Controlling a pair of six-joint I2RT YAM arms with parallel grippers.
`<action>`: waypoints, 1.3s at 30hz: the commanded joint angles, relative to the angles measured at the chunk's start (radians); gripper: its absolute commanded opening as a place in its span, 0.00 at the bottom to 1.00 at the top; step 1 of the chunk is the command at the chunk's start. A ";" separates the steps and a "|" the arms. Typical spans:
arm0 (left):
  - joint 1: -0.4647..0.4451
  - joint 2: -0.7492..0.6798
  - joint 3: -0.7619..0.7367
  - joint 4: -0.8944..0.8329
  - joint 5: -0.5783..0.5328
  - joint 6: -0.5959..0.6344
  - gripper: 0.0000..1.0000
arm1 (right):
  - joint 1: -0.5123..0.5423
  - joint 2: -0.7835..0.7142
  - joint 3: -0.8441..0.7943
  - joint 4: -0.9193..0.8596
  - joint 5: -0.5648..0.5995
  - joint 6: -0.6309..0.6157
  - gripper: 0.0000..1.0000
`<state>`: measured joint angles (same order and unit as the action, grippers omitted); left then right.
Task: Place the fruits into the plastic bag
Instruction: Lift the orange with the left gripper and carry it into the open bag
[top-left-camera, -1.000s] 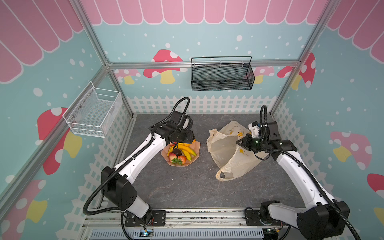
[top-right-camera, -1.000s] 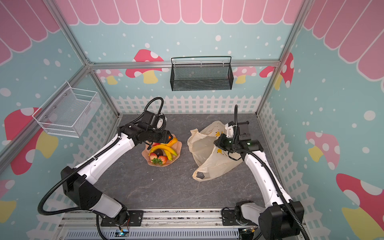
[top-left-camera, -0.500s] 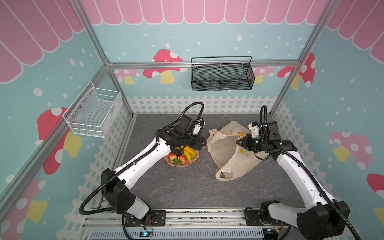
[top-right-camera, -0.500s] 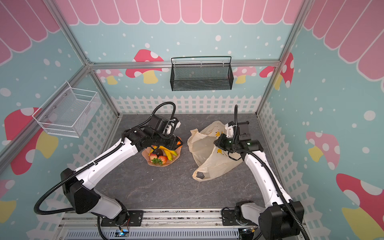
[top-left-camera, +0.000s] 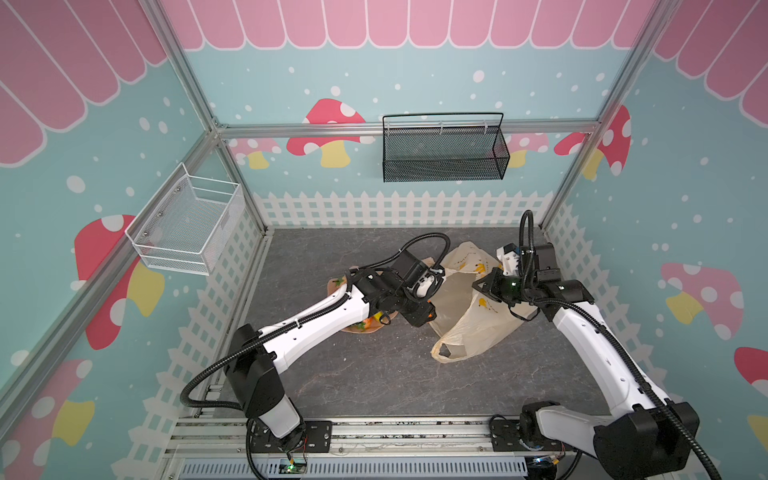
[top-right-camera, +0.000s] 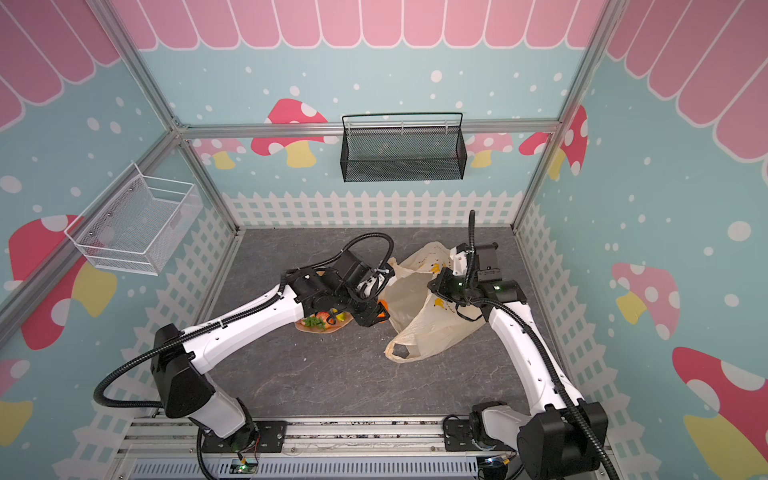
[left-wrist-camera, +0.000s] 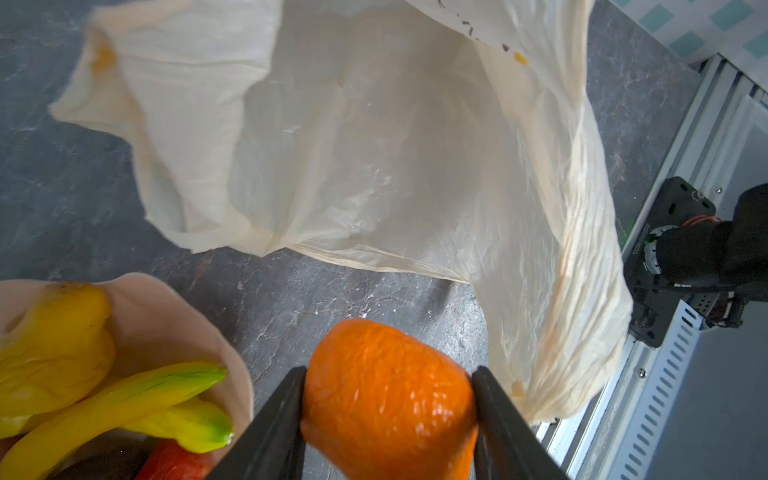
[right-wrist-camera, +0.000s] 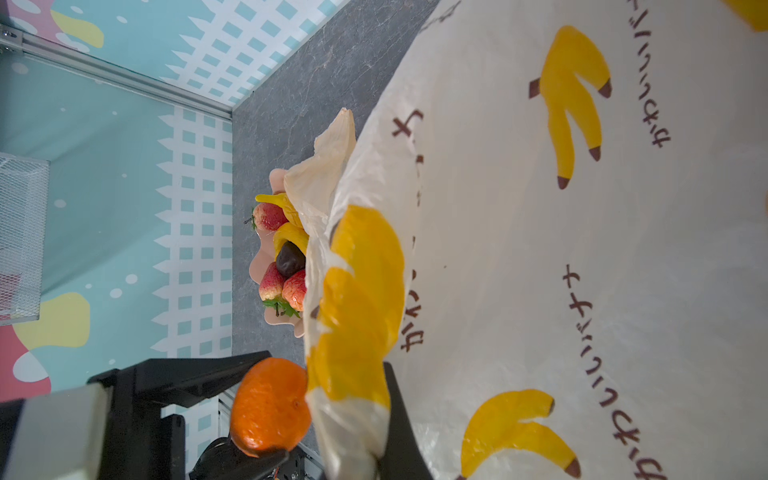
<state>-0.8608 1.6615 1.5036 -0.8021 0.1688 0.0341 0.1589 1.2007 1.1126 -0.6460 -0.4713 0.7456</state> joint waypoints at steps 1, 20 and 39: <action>-0.030 0.058 -0.016 0.030 0.004 0.016 0.42 | 0.006 -0.026 -0.016 0.003 -0.005 0.010 0.00; -0.038 0.337 0.069 0.270 0.203 -0.167 0.40 | 0.005 -0.053 -0.053 0.036 -0.049 0.051 0.00; -0.020 0.513 0.109 0.678 0.382 -0.562 0.40 | 0.009 -0.102 -0.144 0.150 -0.135 0.196 0.00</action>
<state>-0.8894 2.1422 1.5890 -0.2417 0.4957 -0.4187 0.1593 1.1236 0.9920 -0.5411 -0.5777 0.8829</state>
